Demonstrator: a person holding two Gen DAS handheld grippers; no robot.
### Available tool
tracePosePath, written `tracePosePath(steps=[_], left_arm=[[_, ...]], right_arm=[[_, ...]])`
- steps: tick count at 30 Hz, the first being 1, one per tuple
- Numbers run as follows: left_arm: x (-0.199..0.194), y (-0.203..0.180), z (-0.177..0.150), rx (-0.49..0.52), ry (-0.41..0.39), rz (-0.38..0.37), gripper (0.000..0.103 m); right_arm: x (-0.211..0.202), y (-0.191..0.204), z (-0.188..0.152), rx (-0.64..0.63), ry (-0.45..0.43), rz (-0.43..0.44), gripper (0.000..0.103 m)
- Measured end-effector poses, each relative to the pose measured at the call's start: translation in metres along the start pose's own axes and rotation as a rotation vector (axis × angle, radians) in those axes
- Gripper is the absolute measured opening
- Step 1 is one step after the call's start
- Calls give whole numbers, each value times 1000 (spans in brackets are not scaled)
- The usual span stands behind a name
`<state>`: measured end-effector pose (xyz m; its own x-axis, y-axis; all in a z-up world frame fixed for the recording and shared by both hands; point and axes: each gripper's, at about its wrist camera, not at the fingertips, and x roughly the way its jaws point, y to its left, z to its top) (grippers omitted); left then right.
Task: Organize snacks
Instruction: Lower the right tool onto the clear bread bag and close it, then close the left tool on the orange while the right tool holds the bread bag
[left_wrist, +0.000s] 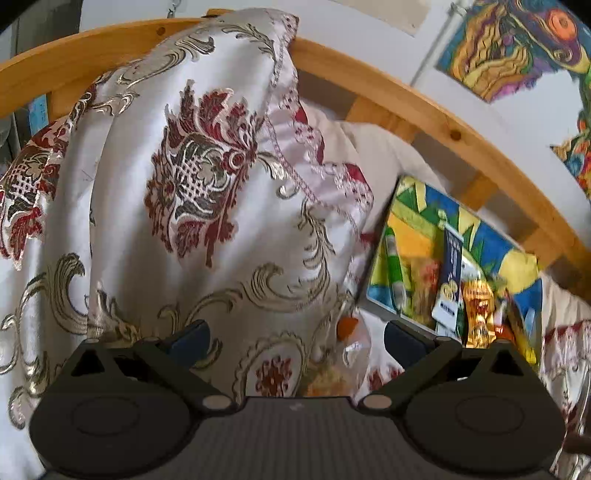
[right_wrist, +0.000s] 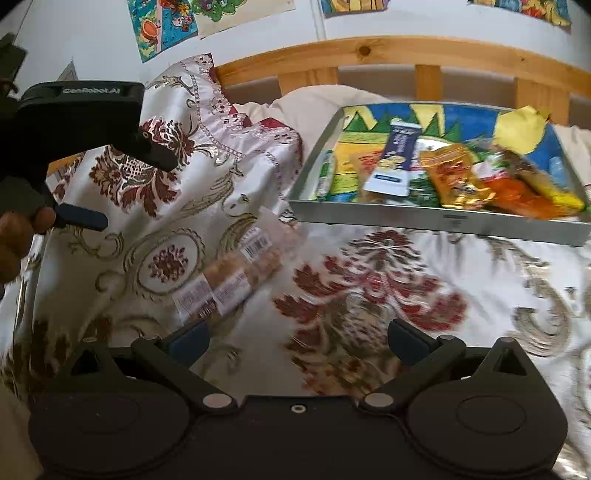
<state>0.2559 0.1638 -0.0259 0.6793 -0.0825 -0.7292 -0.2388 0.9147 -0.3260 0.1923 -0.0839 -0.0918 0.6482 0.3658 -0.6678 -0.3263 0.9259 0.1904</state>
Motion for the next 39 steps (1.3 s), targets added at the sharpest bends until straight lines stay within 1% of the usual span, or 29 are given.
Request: tracePosePath(steps=[5, 9, 11, 12, 13, 15, 18, 20, 22, 23, 24, 25, 29, 32, 35, 37, 39], left_arm=[[14, 11, 3, -42, 16, 6, 102], [19, 15, 3, -66, 12, -20, 102], [21, 13, 1, -55, 18, -28, 102], [23, 12, 1, -45, 22, -29, 102], [24, 10, 0, -36, 24, -27, 102], [26, 7, -2, -11, 22, -28, 102], [25, 4, -3, 12, 18, -37, 102], [26, 3, -3, 23, 17, -45, 102], [26, 2, -4, 32, 19, -46, 102], [27, 1, -4, 37, 21, -44, 102], [27, 0, -5, 42, 22, -42, 102], [28, 0, -6, 47, 25, -41, 102], [33, -4, -9, 69, 38, -34, 102], [37, -8, -12, 91, 53, -29, 102], [40, -17, -16, 138, 58, -22, 102], [43, -24, -20, 180, 60, -16, 102], [47, -32, -25, 230, 70, -11, 102]], right_arm=[[28, 18, 18, 53, -5, 33, 102], [54, 31, 32, 101, -1, 47, 102], [69, 36, 36, 140, 27, 43, 102], [76, 36, 36, 164, 42, 55, 101], [81, 36, 35, 192, 58, 69, 98], [87, 36, 31, 221, 74, 76, 97], [85, 40, 27, 170, 60, 66, 88], [83, 39, 25, 170, 59, 87, 81], [81, 36, 24, 174, 65, 112, 71], [80, 36, 24, 165, 69, 121, 67], [78, 37, 23, 153, 76, 129, 59], [76, 38, 23, 130, 87, 140, 57], [64, 29, 27, 60, 110, 127, 55], [53, 12, 30, 1, 135, 83, 54], [42, -10, 28, -19, 148, 63, 54], [33, -22, 27, -43, 162, 32, 54], [22, -33, 25, -70, 168, 34, 54]])
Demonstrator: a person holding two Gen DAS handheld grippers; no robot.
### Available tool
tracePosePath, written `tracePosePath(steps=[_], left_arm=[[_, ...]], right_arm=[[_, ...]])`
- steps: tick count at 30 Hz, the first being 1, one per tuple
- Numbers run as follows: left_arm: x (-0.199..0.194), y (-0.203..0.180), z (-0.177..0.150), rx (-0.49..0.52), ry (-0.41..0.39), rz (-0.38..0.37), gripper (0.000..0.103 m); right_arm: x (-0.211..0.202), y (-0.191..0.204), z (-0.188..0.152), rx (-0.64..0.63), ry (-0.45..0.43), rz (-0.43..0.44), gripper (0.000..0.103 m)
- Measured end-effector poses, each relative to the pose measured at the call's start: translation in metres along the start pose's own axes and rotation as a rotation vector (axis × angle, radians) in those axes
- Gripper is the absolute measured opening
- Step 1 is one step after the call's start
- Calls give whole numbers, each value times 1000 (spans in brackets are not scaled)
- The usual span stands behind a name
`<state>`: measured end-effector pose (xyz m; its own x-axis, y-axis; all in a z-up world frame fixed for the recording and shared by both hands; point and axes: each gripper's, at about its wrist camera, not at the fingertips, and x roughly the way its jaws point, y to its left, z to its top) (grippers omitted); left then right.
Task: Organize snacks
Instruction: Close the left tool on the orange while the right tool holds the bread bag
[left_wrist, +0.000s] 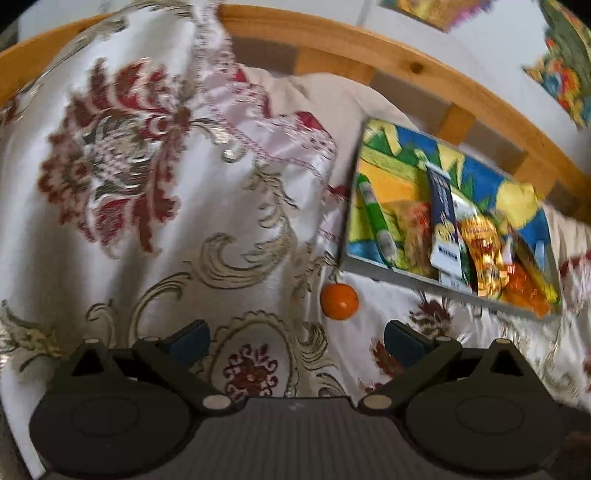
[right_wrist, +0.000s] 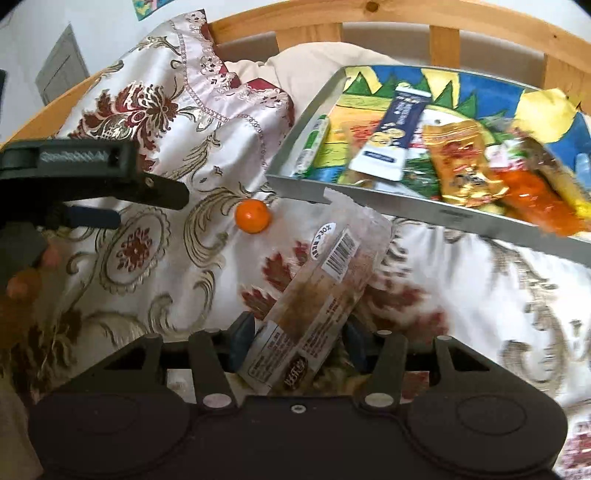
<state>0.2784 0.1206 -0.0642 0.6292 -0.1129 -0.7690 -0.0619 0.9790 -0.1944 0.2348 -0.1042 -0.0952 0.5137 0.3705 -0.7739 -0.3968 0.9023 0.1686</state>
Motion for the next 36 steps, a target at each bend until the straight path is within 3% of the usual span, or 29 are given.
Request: tracePosePath(steps=[7, 17, 21, 26, 36], left_arm=[[17, -24, -5, 112, 59, -50, 102], [39, -44, 4, 195, 50, -179, 102], [49, -49, 9, 221, 35, -175, 100], [66, -48, 9, 233, 84, -132, 81], [73, -41, 10, 208, 77, -109, 63]], right_arm=[[-31, -12, -5, -81, -28, 19, 54], [-28, -37, -4, 85, -61, 58, 54], [-26, -42, -3, 111, -54, 66, 54], [-24, -46, -3, 146, -44, 76, 54], [-18, -46, -3, 150, -37, 84, 54]])
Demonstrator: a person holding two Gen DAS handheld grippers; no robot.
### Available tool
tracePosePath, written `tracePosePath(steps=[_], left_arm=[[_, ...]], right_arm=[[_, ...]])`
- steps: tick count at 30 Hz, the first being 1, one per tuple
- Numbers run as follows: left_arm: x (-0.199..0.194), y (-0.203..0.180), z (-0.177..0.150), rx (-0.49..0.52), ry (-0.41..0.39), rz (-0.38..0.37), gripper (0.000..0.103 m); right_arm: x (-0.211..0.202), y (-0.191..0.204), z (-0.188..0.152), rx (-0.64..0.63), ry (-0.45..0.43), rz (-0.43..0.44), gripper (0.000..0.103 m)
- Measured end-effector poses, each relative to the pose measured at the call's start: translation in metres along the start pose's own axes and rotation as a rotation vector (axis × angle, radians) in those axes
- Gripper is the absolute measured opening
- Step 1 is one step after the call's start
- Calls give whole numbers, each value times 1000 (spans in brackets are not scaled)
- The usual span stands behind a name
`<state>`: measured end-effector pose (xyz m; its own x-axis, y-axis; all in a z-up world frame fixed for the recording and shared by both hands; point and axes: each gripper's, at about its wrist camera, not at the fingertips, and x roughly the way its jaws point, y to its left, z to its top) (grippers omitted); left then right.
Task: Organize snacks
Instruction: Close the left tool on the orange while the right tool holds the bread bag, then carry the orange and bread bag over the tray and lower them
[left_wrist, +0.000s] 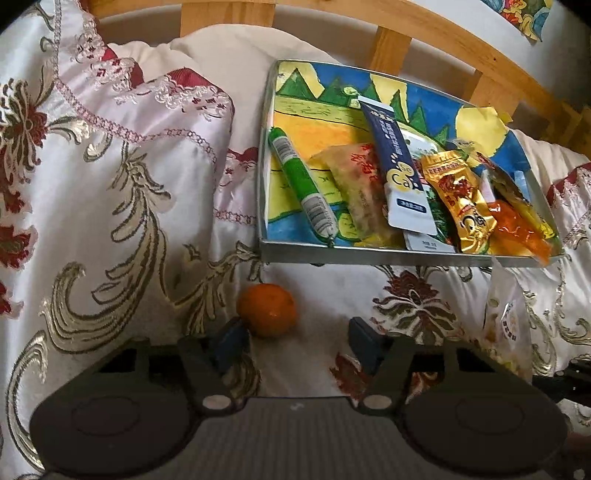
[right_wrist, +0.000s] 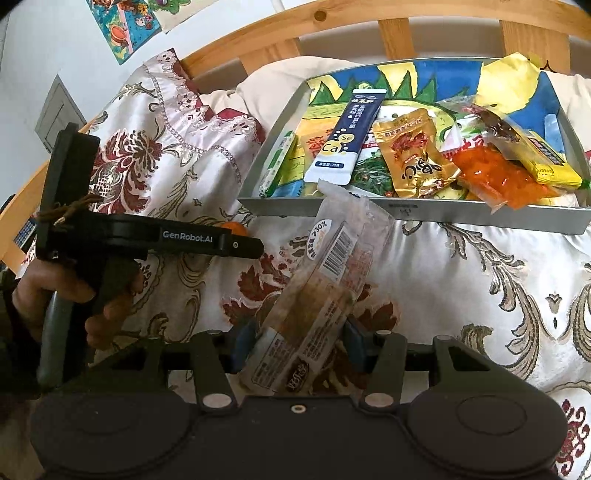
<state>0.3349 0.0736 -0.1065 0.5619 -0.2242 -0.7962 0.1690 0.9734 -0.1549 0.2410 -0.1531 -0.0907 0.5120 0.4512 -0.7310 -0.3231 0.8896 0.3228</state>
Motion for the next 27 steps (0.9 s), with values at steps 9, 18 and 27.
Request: tracePosePath(steps=[9, 18, 27], left_arm=[[6, -4, -2, 58, -30, 78, 36], [0, -23, -3, 118, -29, 79, 36], [-16, -53, -14, 150, -8, -32, 35]], right_arm=[[4, 3, 2, -26, -25, 14, 52], [4, 3, 2, -41, -35, 18, 51], [-1, 4, 4, -75, -79, 1, 50]])
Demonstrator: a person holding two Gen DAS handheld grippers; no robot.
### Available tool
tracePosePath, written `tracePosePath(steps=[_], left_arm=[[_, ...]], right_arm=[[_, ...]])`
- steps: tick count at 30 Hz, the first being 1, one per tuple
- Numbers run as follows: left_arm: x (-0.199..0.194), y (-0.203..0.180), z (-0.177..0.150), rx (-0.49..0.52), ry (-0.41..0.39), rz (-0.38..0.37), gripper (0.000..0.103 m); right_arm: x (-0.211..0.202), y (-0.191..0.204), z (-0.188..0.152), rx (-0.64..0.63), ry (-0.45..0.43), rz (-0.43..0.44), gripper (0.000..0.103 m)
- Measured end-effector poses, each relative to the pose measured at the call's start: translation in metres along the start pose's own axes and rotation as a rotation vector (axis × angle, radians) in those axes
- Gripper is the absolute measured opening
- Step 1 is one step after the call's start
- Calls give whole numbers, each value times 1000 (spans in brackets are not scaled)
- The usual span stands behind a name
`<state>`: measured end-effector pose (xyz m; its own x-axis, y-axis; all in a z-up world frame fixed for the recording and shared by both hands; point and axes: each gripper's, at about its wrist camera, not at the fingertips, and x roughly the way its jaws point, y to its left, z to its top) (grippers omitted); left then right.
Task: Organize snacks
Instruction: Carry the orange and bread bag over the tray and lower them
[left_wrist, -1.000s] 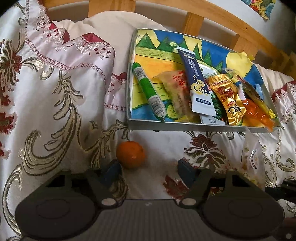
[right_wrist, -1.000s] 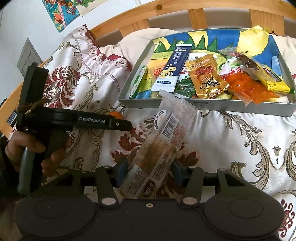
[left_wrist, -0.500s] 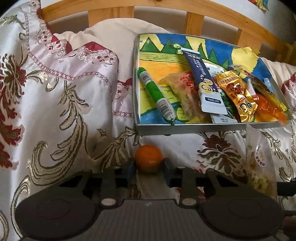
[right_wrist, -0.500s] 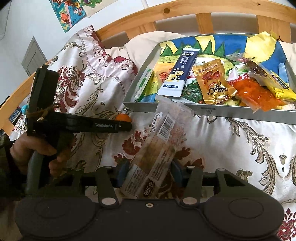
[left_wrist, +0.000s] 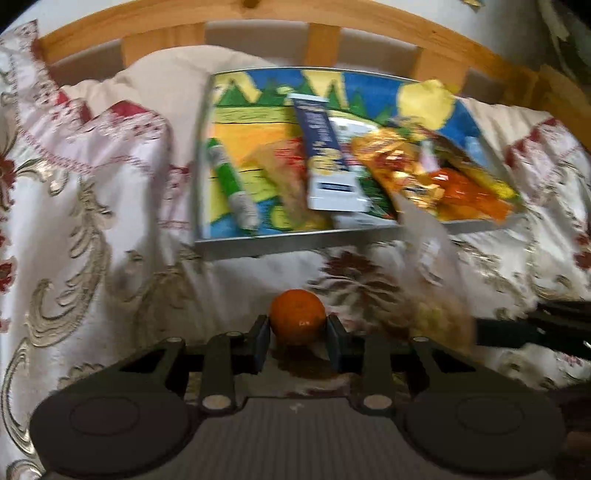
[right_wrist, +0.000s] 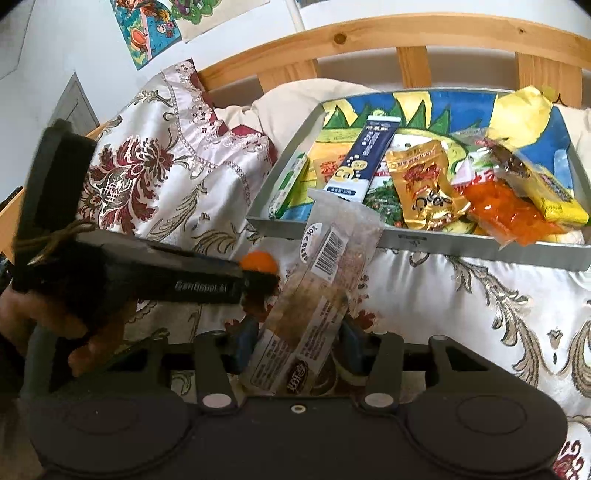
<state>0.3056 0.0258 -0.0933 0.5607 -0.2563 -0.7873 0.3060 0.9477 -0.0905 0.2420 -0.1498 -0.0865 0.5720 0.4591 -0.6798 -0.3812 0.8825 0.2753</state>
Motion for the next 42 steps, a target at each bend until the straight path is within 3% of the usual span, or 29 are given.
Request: tracePosePath(steps=[4, 12, 24, 29, 32, 35, 42], left_arm=[[-6, -7, -1, 27, -26, -1, 35], [-15, 4, 6, -38, -91, 32, 35], [-7, 15, 56, -104, -287, 91, 35], [16, 23, 69, -156, -273, 70, 35], [25, 25, 66, -155, -265, 72, 35], [31, 30, 66, -162, -261, 63, 36], [43, 30, 71, -162, -249, 66, 36]], right_arm=[[-2, -1, 2, -5, -14, -12, 50], [-9, -5, 9, -15, -66, -54, 50], [-5, -38, 64, -34, -289, -158, 42], [28, -47, 74, -96, -266, -220, 41], [42, -53, 71, -84, -223, -212, 36], [38, -55, 68, -78, -218, -197, 40], [24, -44, 56, -145, -231, -202, 58]])
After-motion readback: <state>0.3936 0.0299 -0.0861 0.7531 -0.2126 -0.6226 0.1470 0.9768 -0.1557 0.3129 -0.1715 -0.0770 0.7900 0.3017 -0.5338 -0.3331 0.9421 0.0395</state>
